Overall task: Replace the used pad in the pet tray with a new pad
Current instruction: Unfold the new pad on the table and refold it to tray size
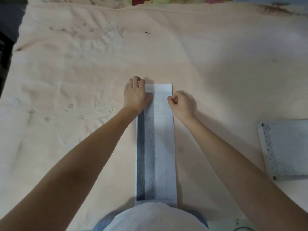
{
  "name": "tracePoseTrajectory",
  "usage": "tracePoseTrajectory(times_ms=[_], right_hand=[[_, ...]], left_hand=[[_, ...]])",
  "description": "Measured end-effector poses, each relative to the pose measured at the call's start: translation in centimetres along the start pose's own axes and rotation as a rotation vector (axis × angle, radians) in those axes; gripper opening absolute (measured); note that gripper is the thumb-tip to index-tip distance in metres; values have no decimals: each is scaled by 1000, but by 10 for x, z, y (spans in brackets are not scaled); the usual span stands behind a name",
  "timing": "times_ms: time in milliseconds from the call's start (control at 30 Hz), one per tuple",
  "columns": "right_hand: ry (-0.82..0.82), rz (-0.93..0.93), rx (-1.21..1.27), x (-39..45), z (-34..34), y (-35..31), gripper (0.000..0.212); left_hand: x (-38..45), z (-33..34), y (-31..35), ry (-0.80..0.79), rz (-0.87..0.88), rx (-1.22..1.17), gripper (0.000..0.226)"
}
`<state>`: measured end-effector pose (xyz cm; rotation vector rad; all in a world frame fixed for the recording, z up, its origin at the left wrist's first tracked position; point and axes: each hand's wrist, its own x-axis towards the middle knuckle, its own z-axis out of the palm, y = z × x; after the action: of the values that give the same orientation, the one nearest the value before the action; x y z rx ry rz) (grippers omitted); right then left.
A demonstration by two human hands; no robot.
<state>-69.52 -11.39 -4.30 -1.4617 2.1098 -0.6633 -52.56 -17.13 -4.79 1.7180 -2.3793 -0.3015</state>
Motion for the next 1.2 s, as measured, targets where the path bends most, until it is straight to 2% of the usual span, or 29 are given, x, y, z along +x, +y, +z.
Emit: tracePoseTrajectory(times_ms=[100,233,300,333,367,433,500,600,700,800,933,1200], right_hand=[[-108,96,-31,-36,-6,-6,19],[-418,240,-96,-110,-4,1,39],[-466,249,-140,-145,1,8,33],[-467,251,-166,-158,3,9,26],[-461,260,-184,-168,5,11,28],[-451,282,-176,-183,9,13,51],[-425,274,-173,-194,13,13,56],[-387,279,-171,-205,16,9,47],[-370,353,-67,-209,19,7,41],[-371,415,55,-213,23,8,22],[-340,361,81,-226,30,7,28],[-222,187,-55,-241,28,-12,20]], left_hand=[[-27,0,24,-77,33,18,45],[-63,9,53,-196,-35,32,61],[-73,13,64,-246,-79,39,69],[-77,15,69,-273,-107,40,71],[-80,16,72,-298,-140,36,70],[-85,19,77,-330,-201,22,66],[-90,21,80,-339,-229,18,63],[-99,23,83,-335,-251,16,59],[-104,23,82,-343,-277,-1,59],[-108,21,82,-341,-274,13,61],[-108,16,83,-330,-248,81,60],[-99,-4,78,-347,-224,178,31]])
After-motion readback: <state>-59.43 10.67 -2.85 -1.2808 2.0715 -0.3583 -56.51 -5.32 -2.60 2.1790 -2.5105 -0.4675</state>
